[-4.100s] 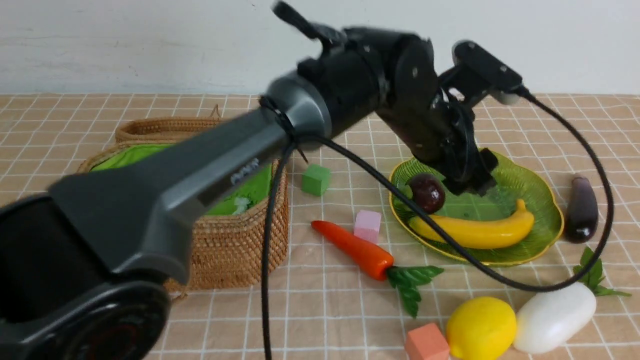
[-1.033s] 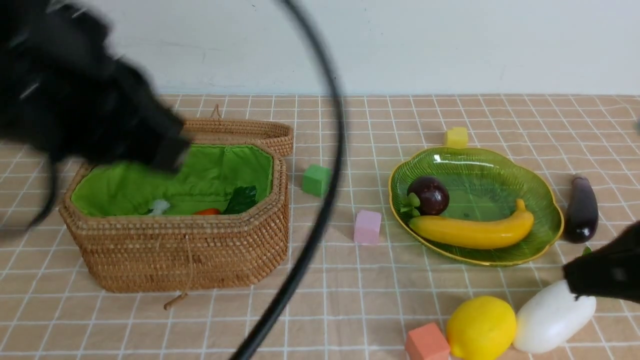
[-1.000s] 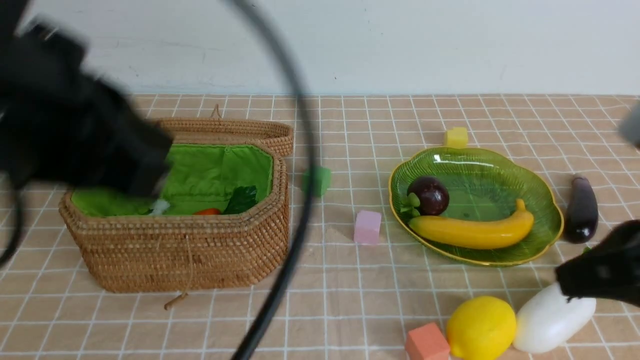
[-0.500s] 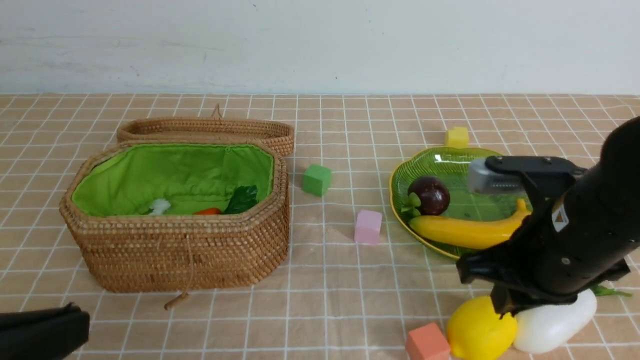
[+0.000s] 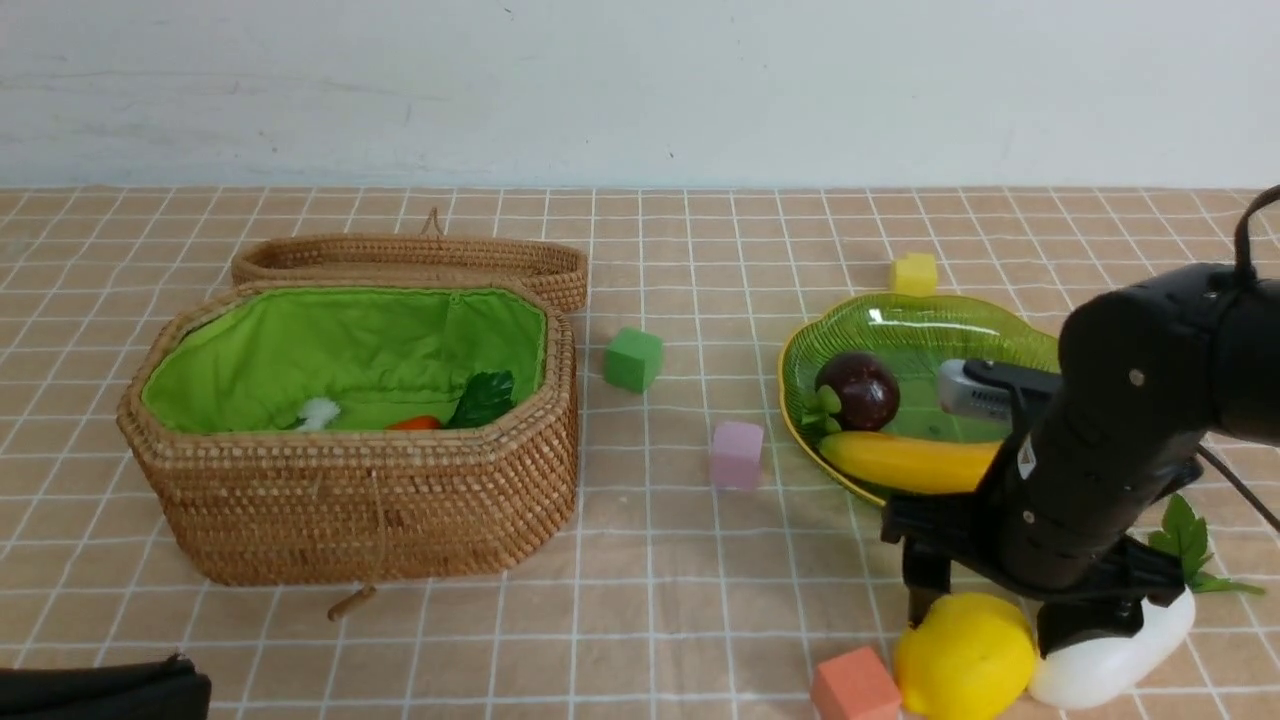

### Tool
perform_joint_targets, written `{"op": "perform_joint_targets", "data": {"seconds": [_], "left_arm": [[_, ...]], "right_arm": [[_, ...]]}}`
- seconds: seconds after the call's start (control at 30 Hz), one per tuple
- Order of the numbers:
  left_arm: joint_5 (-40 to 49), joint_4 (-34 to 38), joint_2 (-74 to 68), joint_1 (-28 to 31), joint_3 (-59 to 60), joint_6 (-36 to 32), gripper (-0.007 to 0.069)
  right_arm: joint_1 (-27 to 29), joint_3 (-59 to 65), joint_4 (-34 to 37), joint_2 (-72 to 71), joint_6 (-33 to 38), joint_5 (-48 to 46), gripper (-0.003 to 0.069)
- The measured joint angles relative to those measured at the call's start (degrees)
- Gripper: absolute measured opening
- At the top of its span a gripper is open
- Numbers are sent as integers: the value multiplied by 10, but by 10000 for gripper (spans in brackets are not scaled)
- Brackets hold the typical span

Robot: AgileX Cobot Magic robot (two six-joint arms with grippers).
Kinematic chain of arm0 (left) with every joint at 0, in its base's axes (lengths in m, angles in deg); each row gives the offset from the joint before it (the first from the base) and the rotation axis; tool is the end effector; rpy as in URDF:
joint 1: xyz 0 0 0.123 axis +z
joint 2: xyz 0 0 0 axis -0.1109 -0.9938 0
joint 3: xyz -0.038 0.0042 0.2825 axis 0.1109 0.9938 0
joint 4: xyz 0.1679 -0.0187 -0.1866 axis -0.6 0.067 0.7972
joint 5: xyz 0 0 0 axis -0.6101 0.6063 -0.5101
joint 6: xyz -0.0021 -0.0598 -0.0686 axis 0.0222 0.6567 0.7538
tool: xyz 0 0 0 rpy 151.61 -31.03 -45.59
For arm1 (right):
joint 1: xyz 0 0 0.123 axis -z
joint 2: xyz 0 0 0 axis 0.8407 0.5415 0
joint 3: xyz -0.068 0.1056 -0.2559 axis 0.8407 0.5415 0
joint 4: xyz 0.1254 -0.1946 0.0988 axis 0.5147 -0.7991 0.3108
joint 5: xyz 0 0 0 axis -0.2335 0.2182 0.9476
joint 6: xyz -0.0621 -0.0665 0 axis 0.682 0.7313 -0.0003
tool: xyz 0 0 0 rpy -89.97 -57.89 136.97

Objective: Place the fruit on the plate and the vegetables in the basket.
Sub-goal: Use the right arm to grab a lemon and put it into the right plate

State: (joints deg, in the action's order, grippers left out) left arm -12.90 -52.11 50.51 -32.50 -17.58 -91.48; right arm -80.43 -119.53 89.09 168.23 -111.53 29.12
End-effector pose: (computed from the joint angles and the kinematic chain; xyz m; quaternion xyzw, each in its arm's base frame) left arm 0.0571 -0.0530 0.3253 0.2775 0.7839 -0.2176 0.5110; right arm 0.2894 0.1288 0.2015 0.1206 0.9868 0.0728 0.0793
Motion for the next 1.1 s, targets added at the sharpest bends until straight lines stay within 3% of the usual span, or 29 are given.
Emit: {"op": "perform_joint_targets", "data": {"seconds": [0.2, 0.4, 0.57, 0.77, 0.97, 1.1], "left_arm": [[0, 31, 0, 0, 0, -47, -13], [1, 36, 0, 0, 0, -52, -13], [2, 36, 0, 0, 0, -53, -13], [2, 36, 0, 0, 0, -54, -13], [2, 36, 0, 0, 0, -61, -13], [2, 37, 0, 0, 0, -65, -13]], "right_arm": [[1, -6, 28, 20, -1, 20, 643], [1, -5, 79, 42, 8, 24, 629], [1, -29, 75, 42, 45, 30, 627], [1, -69, 48, 42, 46, -18, 627], [-10, -95, 46, 24, 45, -126, 627], [-27, -77, 46, 22, 36, -127, 627]]}}
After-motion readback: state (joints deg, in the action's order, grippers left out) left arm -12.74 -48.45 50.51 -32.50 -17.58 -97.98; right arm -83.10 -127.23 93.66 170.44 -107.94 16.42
